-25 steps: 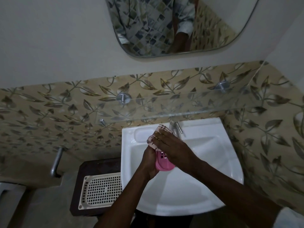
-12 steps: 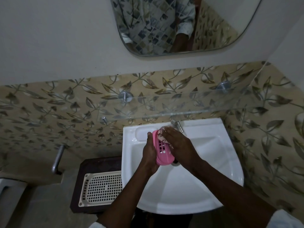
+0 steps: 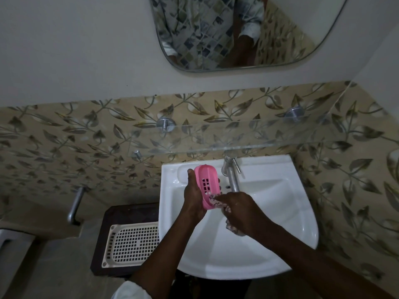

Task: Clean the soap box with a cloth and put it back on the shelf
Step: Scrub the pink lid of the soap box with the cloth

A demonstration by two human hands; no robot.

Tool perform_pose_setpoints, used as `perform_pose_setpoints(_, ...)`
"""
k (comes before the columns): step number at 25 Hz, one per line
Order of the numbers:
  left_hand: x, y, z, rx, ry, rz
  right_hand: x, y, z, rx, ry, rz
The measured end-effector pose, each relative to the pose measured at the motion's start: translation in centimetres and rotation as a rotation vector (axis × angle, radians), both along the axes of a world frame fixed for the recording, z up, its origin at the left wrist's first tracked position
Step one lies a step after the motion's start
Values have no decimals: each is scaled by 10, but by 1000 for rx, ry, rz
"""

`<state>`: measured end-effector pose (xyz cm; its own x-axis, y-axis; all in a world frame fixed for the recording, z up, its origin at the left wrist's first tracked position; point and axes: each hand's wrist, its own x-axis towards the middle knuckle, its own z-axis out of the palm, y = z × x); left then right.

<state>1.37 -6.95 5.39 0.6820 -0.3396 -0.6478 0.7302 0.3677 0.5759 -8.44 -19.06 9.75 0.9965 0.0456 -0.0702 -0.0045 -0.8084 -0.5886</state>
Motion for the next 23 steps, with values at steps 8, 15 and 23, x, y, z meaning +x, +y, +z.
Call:
perform_pose_setpoints(8, -9, -21, 7, -33, -51, -42, 35, 12, 31, 314, -216, -220)
perform_pose_setpoints(15, 15, 0, 2, -159, 73, -17, -4, -14, -14, -196, -622, 315)
perform_pose_setpoints(23, 8, 20, -15, -362, -29, -148, 15, -41, 2, 693, -182, -594)
